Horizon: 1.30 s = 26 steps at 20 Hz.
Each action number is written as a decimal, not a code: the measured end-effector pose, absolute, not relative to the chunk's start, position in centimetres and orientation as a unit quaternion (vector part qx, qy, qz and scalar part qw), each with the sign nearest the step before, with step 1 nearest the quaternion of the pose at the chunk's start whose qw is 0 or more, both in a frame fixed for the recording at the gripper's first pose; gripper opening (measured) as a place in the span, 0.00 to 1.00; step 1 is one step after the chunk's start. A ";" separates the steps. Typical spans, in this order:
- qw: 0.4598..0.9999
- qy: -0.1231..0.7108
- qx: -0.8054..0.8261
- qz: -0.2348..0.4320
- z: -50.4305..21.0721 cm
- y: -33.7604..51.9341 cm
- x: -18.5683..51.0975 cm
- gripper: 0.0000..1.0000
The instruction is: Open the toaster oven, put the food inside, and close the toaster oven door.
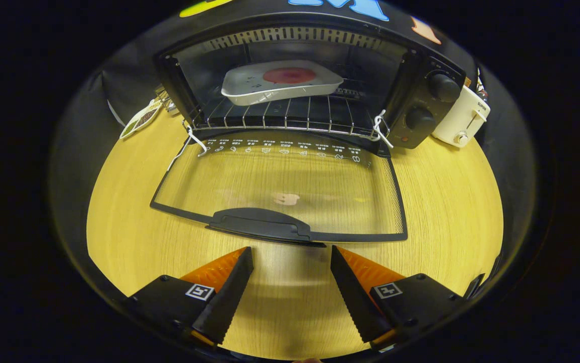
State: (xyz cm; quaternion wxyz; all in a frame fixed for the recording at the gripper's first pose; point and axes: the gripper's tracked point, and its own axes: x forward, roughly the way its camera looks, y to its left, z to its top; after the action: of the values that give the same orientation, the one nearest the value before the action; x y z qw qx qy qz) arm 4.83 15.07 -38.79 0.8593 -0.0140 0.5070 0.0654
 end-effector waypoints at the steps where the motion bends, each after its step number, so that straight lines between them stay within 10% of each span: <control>1: 0.859 0.508 -0.011 0.064 -38.8 15.3 5.1 0.99; 17: 0.885 0.453 -0.057 0.093 -33.8 15.6 5.2 0.99; 26: 0.954 0.282 -0.004 0.098 -20.6 14.5 7.9 0.99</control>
State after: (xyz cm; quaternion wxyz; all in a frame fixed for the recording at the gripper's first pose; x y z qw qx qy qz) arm 7.92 14.53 -20.58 0.9543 -0.0044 0.2824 0.0977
